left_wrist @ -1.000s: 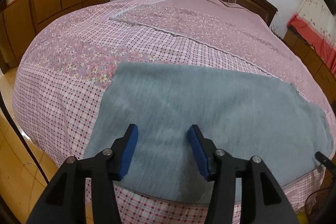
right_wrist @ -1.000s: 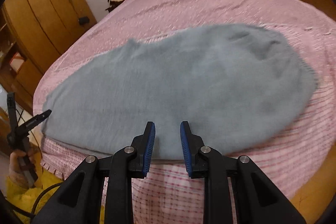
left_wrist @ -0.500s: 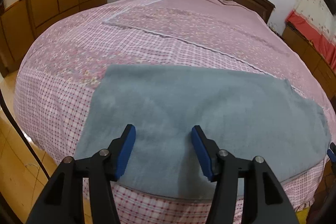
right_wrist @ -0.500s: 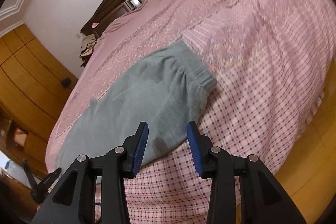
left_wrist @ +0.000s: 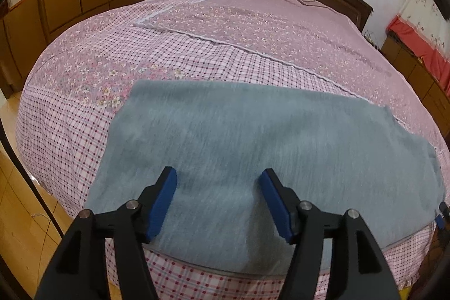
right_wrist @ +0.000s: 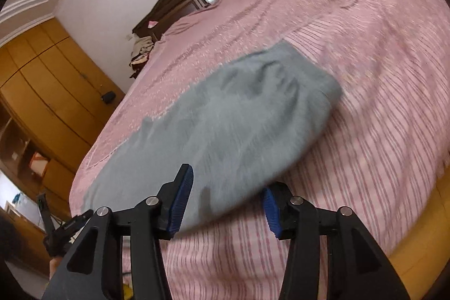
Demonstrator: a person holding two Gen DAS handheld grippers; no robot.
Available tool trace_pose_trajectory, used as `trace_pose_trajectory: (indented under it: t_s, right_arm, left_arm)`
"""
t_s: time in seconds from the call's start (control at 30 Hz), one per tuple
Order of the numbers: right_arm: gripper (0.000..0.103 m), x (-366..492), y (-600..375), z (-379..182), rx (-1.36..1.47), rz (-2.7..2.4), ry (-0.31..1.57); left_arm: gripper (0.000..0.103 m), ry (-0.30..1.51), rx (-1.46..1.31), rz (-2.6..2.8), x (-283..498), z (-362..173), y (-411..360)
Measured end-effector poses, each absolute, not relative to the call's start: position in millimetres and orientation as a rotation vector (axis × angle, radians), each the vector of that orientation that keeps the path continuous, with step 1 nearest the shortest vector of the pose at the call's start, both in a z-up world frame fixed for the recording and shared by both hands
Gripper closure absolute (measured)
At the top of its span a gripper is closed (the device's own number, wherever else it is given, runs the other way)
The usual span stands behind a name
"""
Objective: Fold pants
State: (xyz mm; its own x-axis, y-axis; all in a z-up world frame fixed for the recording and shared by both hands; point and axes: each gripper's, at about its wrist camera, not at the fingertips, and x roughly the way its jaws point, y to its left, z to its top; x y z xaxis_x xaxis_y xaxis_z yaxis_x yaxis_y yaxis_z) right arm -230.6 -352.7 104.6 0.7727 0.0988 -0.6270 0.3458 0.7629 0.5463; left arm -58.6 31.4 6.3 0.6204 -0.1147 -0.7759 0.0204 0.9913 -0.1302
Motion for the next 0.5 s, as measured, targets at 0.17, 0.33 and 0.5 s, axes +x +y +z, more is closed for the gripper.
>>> trace_pose_trajectory:
  t_s: [0.17, 0.33, 0.5]
  right_arm:
    - [0.055, -223, -363, 95, 0.820, -0.140, 0.634]
    - [0.055, -231, -382, 96, 0.880, -0.173, 0.535]
    - [0.055, -233, -395, 111, 0.904, -0.208, 0.426]
  left_arm:
    - [0.035, 0.894, -0.100, -0.072, -59, 5, 28]
    - [0.035, 0.895, -0.102, -0.079, -59, 5, 29]
    - [0.035, 0.894, -0.099, -0.076, -58, 4, 29]
